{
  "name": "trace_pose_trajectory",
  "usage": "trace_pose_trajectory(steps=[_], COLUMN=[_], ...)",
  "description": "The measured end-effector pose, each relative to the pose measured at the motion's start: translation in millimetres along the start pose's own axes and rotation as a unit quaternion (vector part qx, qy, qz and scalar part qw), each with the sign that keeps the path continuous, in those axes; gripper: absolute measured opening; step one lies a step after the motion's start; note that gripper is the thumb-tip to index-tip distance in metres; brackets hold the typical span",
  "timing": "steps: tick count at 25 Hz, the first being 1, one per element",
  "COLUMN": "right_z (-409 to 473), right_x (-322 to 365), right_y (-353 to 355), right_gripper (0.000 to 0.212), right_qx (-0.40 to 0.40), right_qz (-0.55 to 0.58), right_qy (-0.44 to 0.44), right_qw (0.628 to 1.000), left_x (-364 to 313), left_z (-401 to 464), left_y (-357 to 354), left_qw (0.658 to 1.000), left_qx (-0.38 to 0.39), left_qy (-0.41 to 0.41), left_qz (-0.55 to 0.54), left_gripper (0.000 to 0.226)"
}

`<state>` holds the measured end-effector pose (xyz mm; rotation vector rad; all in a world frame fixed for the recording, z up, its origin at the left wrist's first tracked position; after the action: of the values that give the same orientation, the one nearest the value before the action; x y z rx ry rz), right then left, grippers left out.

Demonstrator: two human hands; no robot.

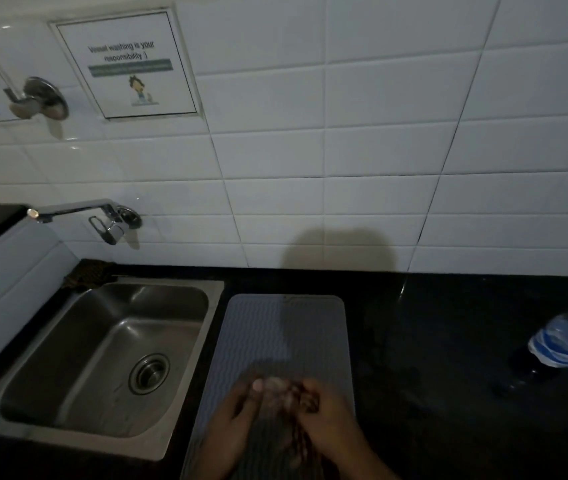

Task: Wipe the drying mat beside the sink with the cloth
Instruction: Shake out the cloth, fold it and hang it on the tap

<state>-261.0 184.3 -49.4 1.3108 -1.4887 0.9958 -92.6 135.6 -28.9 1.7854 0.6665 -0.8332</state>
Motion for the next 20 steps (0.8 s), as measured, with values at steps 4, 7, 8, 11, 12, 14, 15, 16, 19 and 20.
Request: trace_pose_trajectory(steps=[4, 7, 8, 11, 12, 14, 15, 16, 19, 20], right_z=[47, 74, 80, 98, 106, 111, 112, 112, 110, 110], right_x=[52, 85, 97, 112, 112, 116, 119, 119, 123, 119], right_y=[-5, -20, -27, -37, -40, -39, -41, -39, -24, -16], right_gripper=[0.007, 0.024, 0.029, 0.038, 0.033, 0.016, 0.016, 0.02, 0.021, 0.036], right_qx=[-0.097, -0.035, 0.011, 0.044, 0.027, -0.033, -0.064, -0.095, -0.153, -0.151], right_qz=[0.113, 0.171, 0.16, -0.009, -0.079, -0.182, -0.207, -0.195, -0.11, -0.158], right_qy=[0.04, 0.082, 0.09, 0.074, 0.091, 0.143, 0.169, 0.181, 0.136, 0.133], right_qw=[0.988, 0.981, 0.983, 0.996, 0.992, 0.972, 0.962, 0.959, 0.973, 0.967], left_x=[-27, -49, -56, -69, -69, -69, -66, -62, -55, -55], left_z=[30, 60, 68, 87, 92, 94, 95, 94, 99, 101], left_y=[-2, 36, 50, 76, 85, 94, 100, 106, 117, 116], left_qw=[0.953, 0.941, 0.938, 0.934, 0.93, 0.919, 0.914, 0.91, 0.916, 0.92], left_qx=[0.097, 0.047, 0.035, -0.012, -0.019, -0.008, 0.004, 0.014, 0.021, 0.024], left_qy=[0.03, 0.023, 0.015, 0.012, 0.011, 0.017, 0.016, 0.016, 0.018, 0.013], left_qz=[-0.285, -0.336, -0.343, -0.356, -0.366, -0.393, -0.406, -0.413, -0.399, -0.391], left_gripper=[0.039, 0.029, 0.026, 0.024, 0.025, 0.026, 0.027, 0.027, 0.025, 0.026])
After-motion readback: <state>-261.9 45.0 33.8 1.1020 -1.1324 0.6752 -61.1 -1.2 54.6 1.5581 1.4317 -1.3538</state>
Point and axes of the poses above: each hand's wrist, its own z-axis towards the middle knuckle, its own y-axis out of the back of the hand, x = y × z, the point moved 1 cm from there along z, towards the middle knuckle, and after that the axes turned 15 degrees about z, right-handed, at the moved point
